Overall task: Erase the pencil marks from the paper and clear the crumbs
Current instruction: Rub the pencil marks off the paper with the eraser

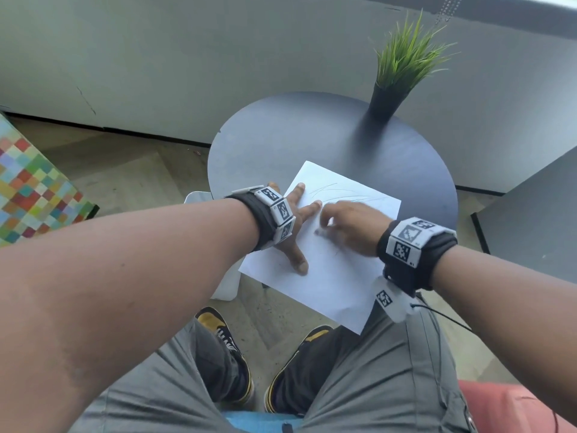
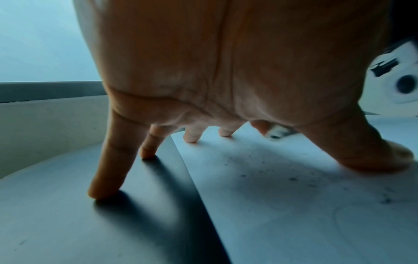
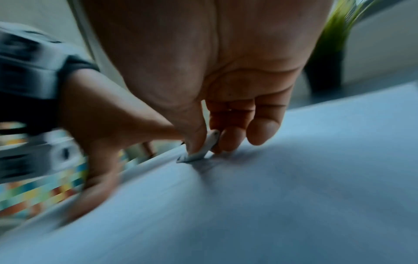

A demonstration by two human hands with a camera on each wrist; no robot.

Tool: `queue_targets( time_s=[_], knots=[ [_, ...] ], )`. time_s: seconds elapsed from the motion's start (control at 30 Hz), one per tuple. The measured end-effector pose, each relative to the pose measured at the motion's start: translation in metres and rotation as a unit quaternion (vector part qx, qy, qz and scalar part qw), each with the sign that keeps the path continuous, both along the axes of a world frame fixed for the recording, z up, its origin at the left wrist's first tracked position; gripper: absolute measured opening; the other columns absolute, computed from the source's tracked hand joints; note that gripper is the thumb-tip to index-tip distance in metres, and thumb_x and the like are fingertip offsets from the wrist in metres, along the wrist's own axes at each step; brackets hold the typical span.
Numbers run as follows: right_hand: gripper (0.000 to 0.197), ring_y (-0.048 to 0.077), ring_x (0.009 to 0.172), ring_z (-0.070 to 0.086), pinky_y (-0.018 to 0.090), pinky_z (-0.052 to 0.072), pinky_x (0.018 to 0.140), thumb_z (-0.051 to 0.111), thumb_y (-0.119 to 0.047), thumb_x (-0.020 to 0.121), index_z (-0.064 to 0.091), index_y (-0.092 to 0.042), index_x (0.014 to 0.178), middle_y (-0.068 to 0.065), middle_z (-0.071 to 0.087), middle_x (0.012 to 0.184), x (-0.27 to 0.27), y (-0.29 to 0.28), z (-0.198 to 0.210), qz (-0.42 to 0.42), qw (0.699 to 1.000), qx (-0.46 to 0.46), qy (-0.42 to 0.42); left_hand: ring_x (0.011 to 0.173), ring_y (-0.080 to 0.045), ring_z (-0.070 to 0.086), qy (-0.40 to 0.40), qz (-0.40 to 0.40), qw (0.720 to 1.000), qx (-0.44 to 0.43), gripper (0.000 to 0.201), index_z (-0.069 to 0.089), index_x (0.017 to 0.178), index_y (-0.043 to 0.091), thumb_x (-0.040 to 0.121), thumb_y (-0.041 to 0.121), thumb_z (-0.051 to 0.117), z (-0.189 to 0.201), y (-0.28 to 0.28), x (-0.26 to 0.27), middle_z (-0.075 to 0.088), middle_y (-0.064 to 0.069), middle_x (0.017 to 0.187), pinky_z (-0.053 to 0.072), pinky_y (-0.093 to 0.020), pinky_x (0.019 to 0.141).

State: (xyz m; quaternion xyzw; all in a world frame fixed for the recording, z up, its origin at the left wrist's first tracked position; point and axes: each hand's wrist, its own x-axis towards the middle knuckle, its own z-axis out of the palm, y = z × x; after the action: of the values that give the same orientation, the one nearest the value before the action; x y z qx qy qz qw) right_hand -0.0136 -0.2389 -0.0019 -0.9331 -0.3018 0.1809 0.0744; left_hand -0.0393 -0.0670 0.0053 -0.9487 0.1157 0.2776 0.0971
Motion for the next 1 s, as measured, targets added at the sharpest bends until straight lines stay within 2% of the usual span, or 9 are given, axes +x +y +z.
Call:
queue_targets(
  time_s=[0.1,0.23,0.33,0.4,0.53,0.7,0.77,0.87,1.0],
  knots=[
    [0.021,0.024,0.107,0.053,0.033,0.041,0.088,0.053,-0.043,0.094,0.056,-0.026,0.105,0.002,0.057,0.114,-0.003,0.002,0.0,-0.05,0.998,0.007,-0.031,0.141,-0.055,0.006,0.004,0.007,1.0,-0.002,0.142,-0.019,0.149,0.048,0.043,0.095,0.062,-0.004,0.001,0.0,-0.023,0.001,0.163,0.03,-0.064,0.106],
    [0.015,0.022,0.104,0.054,0.035,0.045,0.088,0.055,-0.026,0.093,0.057,-0.02,0.107,0.001,0.058,0.113,-0.036,0.019,-0.007,0.088,0.995,0.038,0.036,0.141,-0.058,-0.002,0.013,0.015,1.0,-0.007,0.145,-0.019,0.149,0.05,0.039,0.094,0.064,-0.005,0.0,0.001,-0.025,0.002,0.162,0.024,-0.069,0.109],
    [0.021,0.024,0.109,0.054,0.031,0.04,0.086,0.054,-0.037,0.093,0.059,-0.023,0.108,0.004,0.06,0.116,-0.006,0.014,-0.003,-0.058,0.998,0.033,-0.01,0.141,-0.056,0.003,0.005,0.014,1.0,-0.015,0.139,-0.014,0.149,0.052,0.042,0.093,0.065,-0.003,0.0,-0.001,-0.022,0.002,0.163,0.03,-0.067,0.105],
    [0.02,0.023,0.107,0.055,0.031,0.04,0.085,0.054,-0.034,0.093,0.059,-0.024,0.109,0.003,0.061,0.112,-0.006,0.016,-0.004,-0.088,0.994,0.055,-0.032,0.141,-0.055,0.001,0.004,0.017,1.0,-0.019,0.138,-0.014,0.147,0.054,0.041,0.093,0.065,-0.005,0.001,-0.001,-0.022,0.003,0.162,0.031,-0.067,0.106],
    [0.018,0.02,0.099,0.058,0.026,0.037,0.077,0.058,-0.033,0.092,0.062,-0.023,0.107,-0.001,0.064,0.108,-0.031,0.022,-0.008,0.046,0.997,0.057,0.027,0.141,-0.059,-0.007,0.009,0.026,1.0,-0.009,0.144,-0.02,0.149,0.048,0.042,0.094,0.064,-0.005,-0.001,-0.003,-0.026,0.001,0.162,0.022,-0.07,0.11],
    [0.025,0.022,0.099,0.057,0.027,0.041,0.079,0.06,-0.046,0.09,0.062,-0.023,0.1,0.0,0.064,0.101,0.0,-0.011,0.002,-0.131,0.989,0.06,-0.018,0.141,-0.061,-0.006,0.016,0.026,0.999,-0.013,0.138,-0.021,0.145,0.055,0.043,0.094,0.063,0.0,-0.001,-0.003,-0.027,-0.001,0.161,0.024,-0.07,0.107],
    [0.024,0.023,0.099,0.057,0.029,0.04,0.079,0.056,-0.045,0.092,0.06,-0.024,0.102,0.002,0.063,0.105,-0.014,-0.009,-0.001,-0.068,0.996,0.049,-0.028,0.14,-0.063,-0.006,0.022,0.026,0.999,-0.01,0.138,-0.021,0.144,0.057,0.043,0.094,0.064,0.001,-0.004,-0.003,-0.029,-0.004,0.161,0.022,-0.072,0.108],
    [0.023,0.022,0.096,0.056,0.03,0.042,0.079,0.053,-0.045,0.094,0.059,-0.024,0.103,0.002,0.062,0.106,-0.038,-0.004,-0.005,0.064,0.997,0.022,0.032,0.14,-0.064,-0.006,0.019,0.025,1.0,-0.001,0.137,-0.022,0.144,0.057,0.044,0.093,0.064,0.003,-0.008,-0.004,-0.031,-0.007,0.16,0.019,-0.07,0.109],
    [0.027,0.021,0.099,0.053,0.03,0.042,0.081,0.055,-0.049,0.092,0.058,-0.024,0.102,0.0,0.061,0.105,-0.004,-0.022,0.0,-0.105,0.994,0.02,-0.009,0.14,-0.063,-0.004,0.02,0.026,0.999,-0.005,0.138,-0.024,0.141,0.061,0.038,0.097,0.061,0.003,-0.007,-0.004,-0.029,-0.006,0.16,0.021,-0.07,0.109]
  ],
)
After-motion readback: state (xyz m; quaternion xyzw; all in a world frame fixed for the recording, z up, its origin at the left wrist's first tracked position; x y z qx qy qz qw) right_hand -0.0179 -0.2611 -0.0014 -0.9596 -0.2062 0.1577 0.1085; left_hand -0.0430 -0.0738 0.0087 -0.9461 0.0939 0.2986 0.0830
